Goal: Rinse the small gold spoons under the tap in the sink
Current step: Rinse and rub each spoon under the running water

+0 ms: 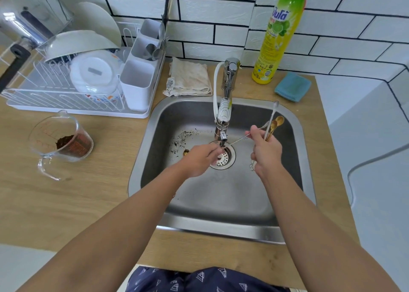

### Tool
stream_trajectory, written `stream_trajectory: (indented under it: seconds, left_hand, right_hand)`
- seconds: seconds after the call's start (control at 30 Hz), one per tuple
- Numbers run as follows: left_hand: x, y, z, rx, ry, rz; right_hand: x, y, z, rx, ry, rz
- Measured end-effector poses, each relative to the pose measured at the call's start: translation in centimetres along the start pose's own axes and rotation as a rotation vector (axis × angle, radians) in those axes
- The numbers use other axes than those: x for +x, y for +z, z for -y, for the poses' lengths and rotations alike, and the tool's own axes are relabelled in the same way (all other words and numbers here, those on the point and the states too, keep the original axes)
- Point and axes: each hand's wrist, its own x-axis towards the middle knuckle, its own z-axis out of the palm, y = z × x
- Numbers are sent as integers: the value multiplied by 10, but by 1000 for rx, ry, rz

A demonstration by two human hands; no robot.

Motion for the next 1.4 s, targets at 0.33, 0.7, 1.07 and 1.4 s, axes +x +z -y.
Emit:
stream_trajectory:
  seconds: [0.33,0.7,1.07,1.4]
  left_hand:
    - [-11,6,-10,-630,-125,13]
    - [-35,28,-2,-791,-118,-170]
    - [-50,50,-15,-812,-62,-176]
    - [-43,30,21,-313,-237,-77]
  right_hand:
    - [-7,12,-3,103,58,178]
    - [-19,20,-17,154,79,197]
    - [-39,24,-27,409,211,304]
    - [-27,10,-26,503,222,277]
